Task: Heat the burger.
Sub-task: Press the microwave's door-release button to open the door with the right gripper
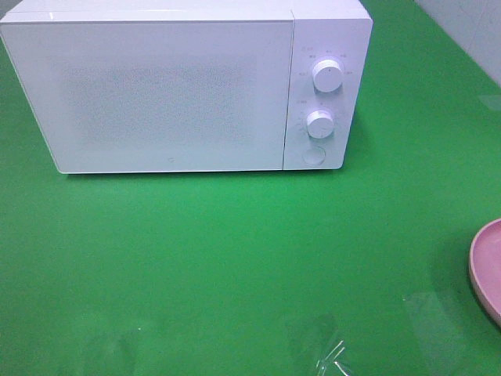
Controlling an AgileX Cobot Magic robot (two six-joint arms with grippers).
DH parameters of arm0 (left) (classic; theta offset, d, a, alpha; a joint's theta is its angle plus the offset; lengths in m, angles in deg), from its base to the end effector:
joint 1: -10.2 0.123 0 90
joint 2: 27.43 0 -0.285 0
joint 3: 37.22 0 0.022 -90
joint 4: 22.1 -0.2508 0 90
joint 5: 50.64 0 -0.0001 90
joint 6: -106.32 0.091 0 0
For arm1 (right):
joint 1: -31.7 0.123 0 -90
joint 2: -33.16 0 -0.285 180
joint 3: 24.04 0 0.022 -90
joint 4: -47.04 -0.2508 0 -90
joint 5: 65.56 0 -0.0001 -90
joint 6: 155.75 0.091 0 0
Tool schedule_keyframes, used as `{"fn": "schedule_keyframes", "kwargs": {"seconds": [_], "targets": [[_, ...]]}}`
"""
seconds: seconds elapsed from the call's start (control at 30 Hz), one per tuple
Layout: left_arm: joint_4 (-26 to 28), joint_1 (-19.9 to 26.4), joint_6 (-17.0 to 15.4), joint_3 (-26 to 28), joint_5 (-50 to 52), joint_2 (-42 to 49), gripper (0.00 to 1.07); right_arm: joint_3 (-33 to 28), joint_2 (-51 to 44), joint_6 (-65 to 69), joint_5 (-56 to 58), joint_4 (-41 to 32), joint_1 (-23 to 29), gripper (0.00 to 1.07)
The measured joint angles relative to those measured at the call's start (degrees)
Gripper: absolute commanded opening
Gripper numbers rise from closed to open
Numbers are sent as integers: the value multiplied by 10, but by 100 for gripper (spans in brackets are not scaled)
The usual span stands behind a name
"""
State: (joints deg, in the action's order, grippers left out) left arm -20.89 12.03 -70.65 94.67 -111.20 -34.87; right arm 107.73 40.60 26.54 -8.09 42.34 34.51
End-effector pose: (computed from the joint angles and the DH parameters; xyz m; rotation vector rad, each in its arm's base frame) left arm -0.0065 -0.0019 0.2798 0.0223 2.0263 0.0284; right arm -0.0047 0.0061 0.2839 -0.0105 1.9753 0.1550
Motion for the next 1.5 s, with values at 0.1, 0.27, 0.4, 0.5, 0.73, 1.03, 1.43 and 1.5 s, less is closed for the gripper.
{"fn": "schedule_keyframes", "kwargs": {"seconds": [0.1,0.27,0.4,0.5,0.73,1.03,1.43,1.5], "targets": [[0,0,0,0,0,0,98,0,0,0,0,0,0,75],[0,0,0,0,0,0,98,0,0,0,0,1,0,75],[0,0,0,0,0,0,98,0,0,0,0,1,0,75],[0,0,0,0,0,0,98,0,0,0,0,1,0,75],[0,0,0,0,0,0,98,5,0,1,-16,-1,0,75],[0,0,0,0,0,0,98,11,19,2,-82,-3,0,75],[0,0,0,0,0,0,98,11,185,10,-202,-4,0,75],[0,0,0,0,0,0,98,11,207,10,-217,-4,0,75]]}}
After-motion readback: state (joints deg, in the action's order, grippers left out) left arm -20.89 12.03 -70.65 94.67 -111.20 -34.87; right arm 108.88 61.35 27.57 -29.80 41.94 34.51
